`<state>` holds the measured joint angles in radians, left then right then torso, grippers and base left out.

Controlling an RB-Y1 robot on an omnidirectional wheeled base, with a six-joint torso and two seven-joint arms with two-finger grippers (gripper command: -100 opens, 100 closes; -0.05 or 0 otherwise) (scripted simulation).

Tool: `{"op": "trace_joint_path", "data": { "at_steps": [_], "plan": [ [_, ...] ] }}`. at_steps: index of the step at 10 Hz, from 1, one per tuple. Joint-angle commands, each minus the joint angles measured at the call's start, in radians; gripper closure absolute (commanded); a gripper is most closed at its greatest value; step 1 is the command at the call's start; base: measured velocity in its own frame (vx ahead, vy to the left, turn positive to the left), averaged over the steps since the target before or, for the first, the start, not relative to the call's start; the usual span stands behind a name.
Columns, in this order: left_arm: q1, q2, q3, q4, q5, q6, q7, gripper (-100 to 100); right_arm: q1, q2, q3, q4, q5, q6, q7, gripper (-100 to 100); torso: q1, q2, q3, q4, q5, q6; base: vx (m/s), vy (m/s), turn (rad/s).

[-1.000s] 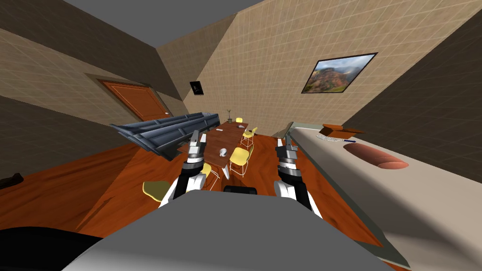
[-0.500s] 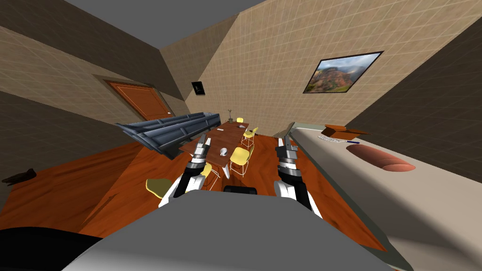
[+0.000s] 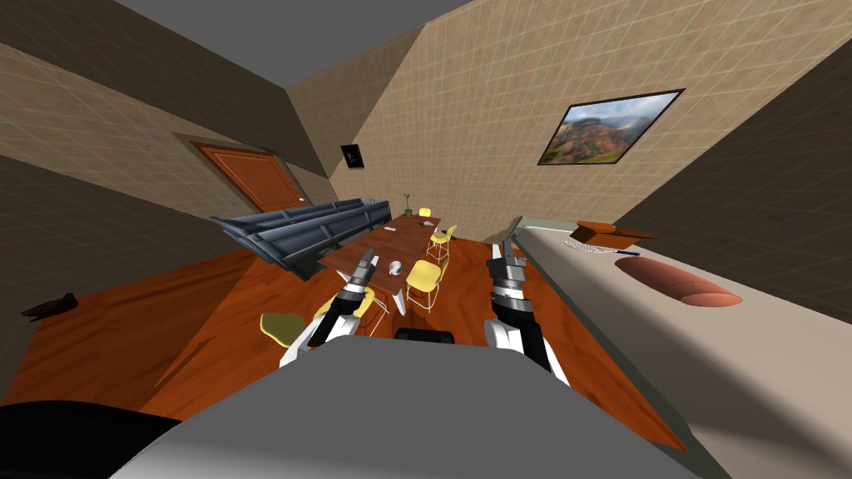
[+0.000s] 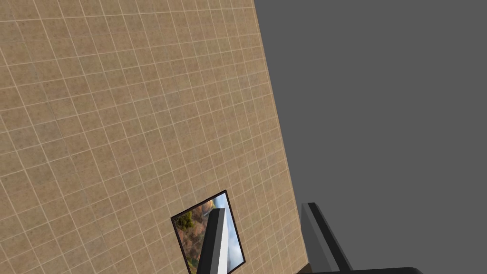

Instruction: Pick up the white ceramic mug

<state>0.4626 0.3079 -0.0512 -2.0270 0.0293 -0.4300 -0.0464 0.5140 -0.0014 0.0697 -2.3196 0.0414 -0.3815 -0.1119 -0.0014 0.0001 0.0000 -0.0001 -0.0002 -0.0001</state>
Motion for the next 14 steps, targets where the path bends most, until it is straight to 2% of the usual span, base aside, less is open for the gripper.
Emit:
{"op": "trace_joint_path", "data": {
  "at_steps": [1, 2, 3, 4, 5, 7, 8, 9, 10, 13, 14],
  "plan": [
    [-0.013, 0.037, -0.018, 0.042, 0.017, 0.046, 0.017, -100, 0.0, 0.0, 0.0, 0.0, 0.0, 0.0, 0.0, 0, 0.0, 0.0, 0.0, 0.0, 0.0, 0.0, 0.003, -0.032, 0.017],
    [-0.016, 0.063, -0.027, 0.071, 0.029, 0.068, 0.029, -100, 0.0, 0.0, 0.0, 0.0, 0.0, 0.0, 0.0, 0, 0.0, 0.0, 0.0, 0.0, 0.0, 0.0, 0.011, -0.039, 0.002],
    [-0.016, 0.063, -0.027, 0.073, 0.029, 0.068, 0.029, -100, 0.0, 0.0, 0.0, 0.0, 0.0, 0.0, 0.0, 0, -0.001, -0.001, 0.0, 0.0, 0.0, 0.0, 0.01, -0.026, 0.004],
    [-0.021, 0.089, -0.036, 0.105, 0.042, 0.091, 0.043, -100, 0.0, 0.0, 0.0, 0.0, 0.0, 0.0, 0.0, 0, 0.0, -0.001, 0.0, 0.0, 0.0, 0.0, 0.008, -0.022, -0.006],
    [-0.021, 0.089, -0.036, 0.105, 0.042, 0.091, 0.043, -100, 0.0, 0.0, 0.0, 0.0, 0.0, 0.0, 0.0, 0, 0.0, -0.001, 0.0, 0.0, 0.0, 0.0, 0.006, -0.018, 0.001],
    [-0.032, 0.142, -0.054, 0.161, 0.07, 0.139, 0.073, -100, 0.0, 0.0, 0.0, 0.0, 0.0, 0.0, 0.0, 0, 0.0, -0.001, 0.0, 0.0, 0.0, 0.0, 0.015, -0.033, -0.016],
    [-0.032, 0.142, -0.054, 0.172, 0.07, 0.139, 0.073, -100, 0.0, 0.0, 0.0, 0.0, 0.0, 0.0, 0.0, 0, -0.001, -0.001, -0.001, 0.0, 0.0, 0.0, 0.015, -0.033, -0.004],
    [-0.038, 0.169, -0.063, 0.199, 0.084, 0.163, 0.089, -100, 0.0, 0.0, 0.0, 0.0, 0.0, 0.0, 0.0, 0, -0.001, -0.001, -0.001, 0.0, 0.0, 0.0, 0.021, -0.031, -0.021],
    [-0.038, 0.169, -0.063, 0.206, 0.084, 0.163, 0.089, -100, 0.0, 0.0, 0.0, 0.0, 0.0, 0.0, 0.0, 0, 0.0, -0.002, -0.001, 0.0, 0.0, 0.0, 0.014, -0.028, -0.011],
    [-0.062, 0.245, -0.088, 0.313, 0.128, 0.238, 0.141, -100, 0.0, 0.0, 0.0, 0.0, 0.0, 0.0, 0.0, 0, -0.002, -0.002, -0.001, 0.0, 0.0, 0.0, 0.029, -0.054, -0.047],
    [-0.062, 0.245, -0.088, 0.313, 0.128, 0.24, 0.141, -100, 0.0, 0.0, 0.0, 0.0, 0.0, 0.0, 0.0, 0, -0.003, -0.003, -0.002, 0.0, -0.001, 0.0, 0.043, -0.045, -0.011]
  ]
}}
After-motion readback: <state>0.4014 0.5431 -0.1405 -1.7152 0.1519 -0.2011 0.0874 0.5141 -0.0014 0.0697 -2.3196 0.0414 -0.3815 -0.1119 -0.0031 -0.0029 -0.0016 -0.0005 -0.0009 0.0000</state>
